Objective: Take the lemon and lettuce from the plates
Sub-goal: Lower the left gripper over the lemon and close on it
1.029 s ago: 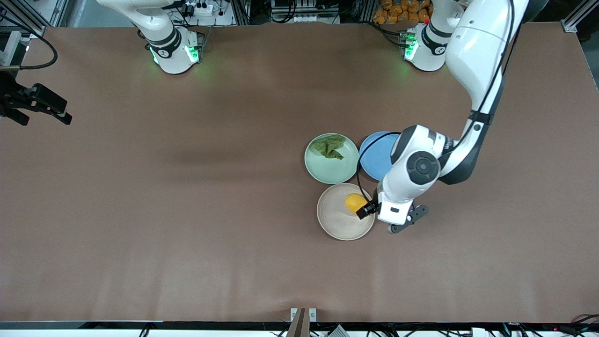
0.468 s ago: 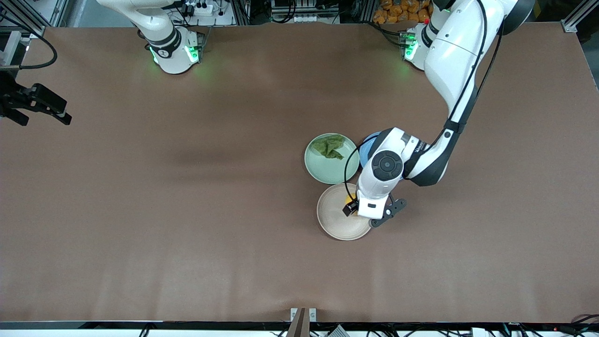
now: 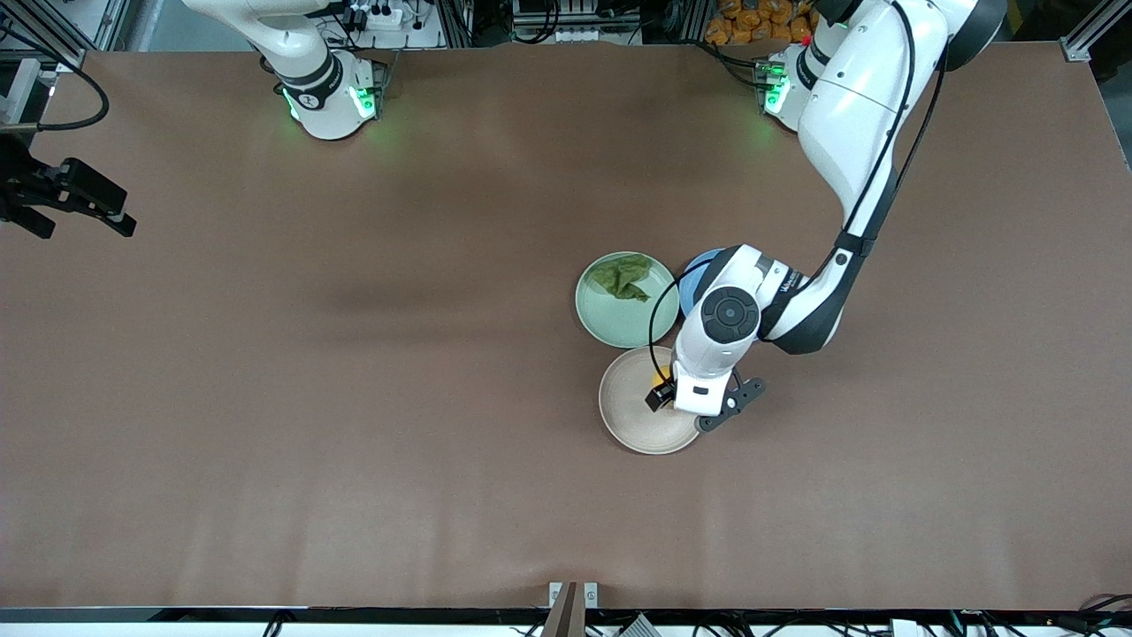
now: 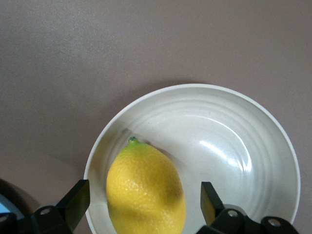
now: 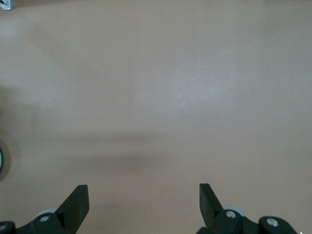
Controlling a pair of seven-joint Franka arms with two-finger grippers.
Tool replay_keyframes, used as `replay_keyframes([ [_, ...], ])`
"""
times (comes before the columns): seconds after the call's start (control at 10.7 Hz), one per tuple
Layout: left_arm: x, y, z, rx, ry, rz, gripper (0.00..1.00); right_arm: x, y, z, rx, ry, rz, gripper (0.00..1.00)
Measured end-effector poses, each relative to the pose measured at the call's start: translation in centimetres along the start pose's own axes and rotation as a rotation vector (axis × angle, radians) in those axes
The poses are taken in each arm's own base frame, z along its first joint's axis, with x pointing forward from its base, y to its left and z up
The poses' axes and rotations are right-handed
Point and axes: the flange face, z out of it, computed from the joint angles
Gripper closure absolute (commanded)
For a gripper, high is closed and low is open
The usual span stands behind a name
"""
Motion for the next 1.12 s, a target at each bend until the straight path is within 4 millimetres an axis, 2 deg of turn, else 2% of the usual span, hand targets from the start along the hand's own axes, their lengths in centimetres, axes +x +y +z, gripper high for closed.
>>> replay_keyframes([
  [0.28,-0.27,0.15,0.0,0.0,0.0,0.004,0.0,0.12,-0.56,-0.1,0.034,0.011,-0.003,0.0],
  [0.37,-0.5,0.31,-0.02,-0.001,0.008,0.015,0.06,0.13,-0.58,-0.11,0.035,0.012,-0.003,0.0],
  [0.47,-0.59,0.45,-0.06,-0.002,0.026,0.03,0.27,0.13,-0.58,-0.11,0.035,0.012,-0.003,0.0],
  [0.65,-0.73,0.59,-0.08,-0.003,0.04,0.035,0.63,0.14,-0.58,-0.12,0.036,0.013,-0.003,0.0],
  [0.75,-0.69,0.57,-0.06,-0.002,0.042,0.023,0.76,0.14,-0.58,-0.12,0.036,0.013,-0.003,0.0],
  [1.03,-0.59,0.59,-0.14,-0.004,0.044,-0.003,1.0,0.14,-0.47,-0.12,0.036,0.013,-0.001,0.0],
  [1.12,-0.59,0.59,-0.14,-0.004,0.044,-0.007,1.0,0.14,-0.42,-0.11,0.035,0.013,0.0,0.0],
])
